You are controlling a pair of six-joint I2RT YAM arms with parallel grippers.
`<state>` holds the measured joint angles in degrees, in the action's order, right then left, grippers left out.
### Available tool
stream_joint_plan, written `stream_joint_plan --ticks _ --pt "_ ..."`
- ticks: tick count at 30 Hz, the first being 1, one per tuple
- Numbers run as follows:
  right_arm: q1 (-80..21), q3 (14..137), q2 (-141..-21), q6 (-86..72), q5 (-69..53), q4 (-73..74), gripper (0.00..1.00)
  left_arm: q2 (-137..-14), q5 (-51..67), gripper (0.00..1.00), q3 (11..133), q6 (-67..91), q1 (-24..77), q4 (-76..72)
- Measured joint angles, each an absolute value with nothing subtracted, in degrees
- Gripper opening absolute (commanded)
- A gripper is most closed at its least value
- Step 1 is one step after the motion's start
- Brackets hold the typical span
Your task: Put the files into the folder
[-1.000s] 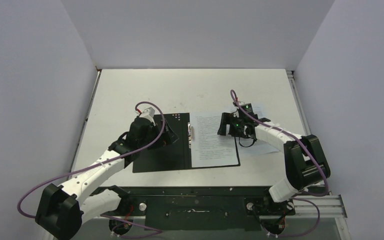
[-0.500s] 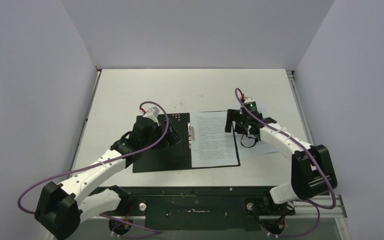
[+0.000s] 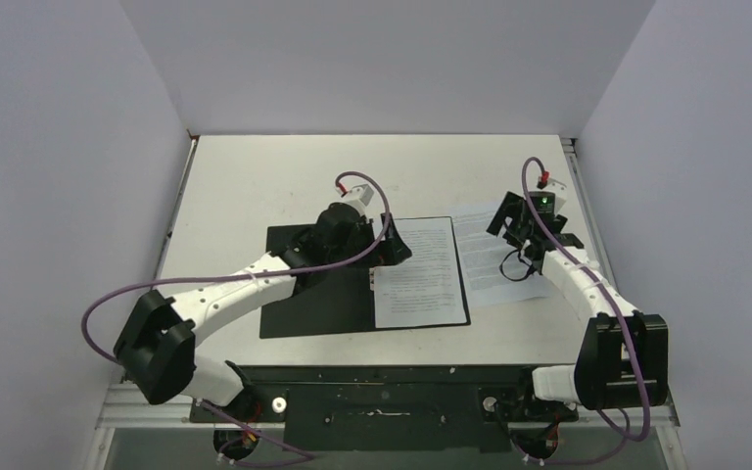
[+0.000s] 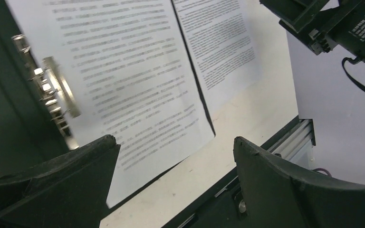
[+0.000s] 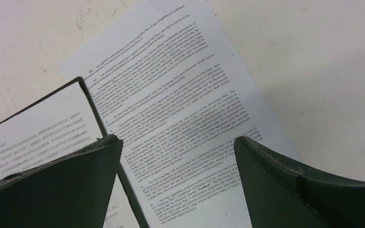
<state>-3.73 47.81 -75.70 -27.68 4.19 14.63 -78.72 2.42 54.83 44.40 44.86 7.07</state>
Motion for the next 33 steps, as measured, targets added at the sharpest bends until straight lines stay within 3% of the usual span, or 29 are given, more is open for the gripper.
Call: stream_joint_plan --ticks 14,33 --pt "6.57 45.89 -76.01 -31.00 7.55 12.47 0.90 -106.10 9.34 0.90 78.74 45.93 52.90 -0.38" --pt "12.36 38.41 -81.67 -32.25 1.74 6.74 0.90 -131.37 17.58 0.90 102.94 48.01 53.54 -3.55"
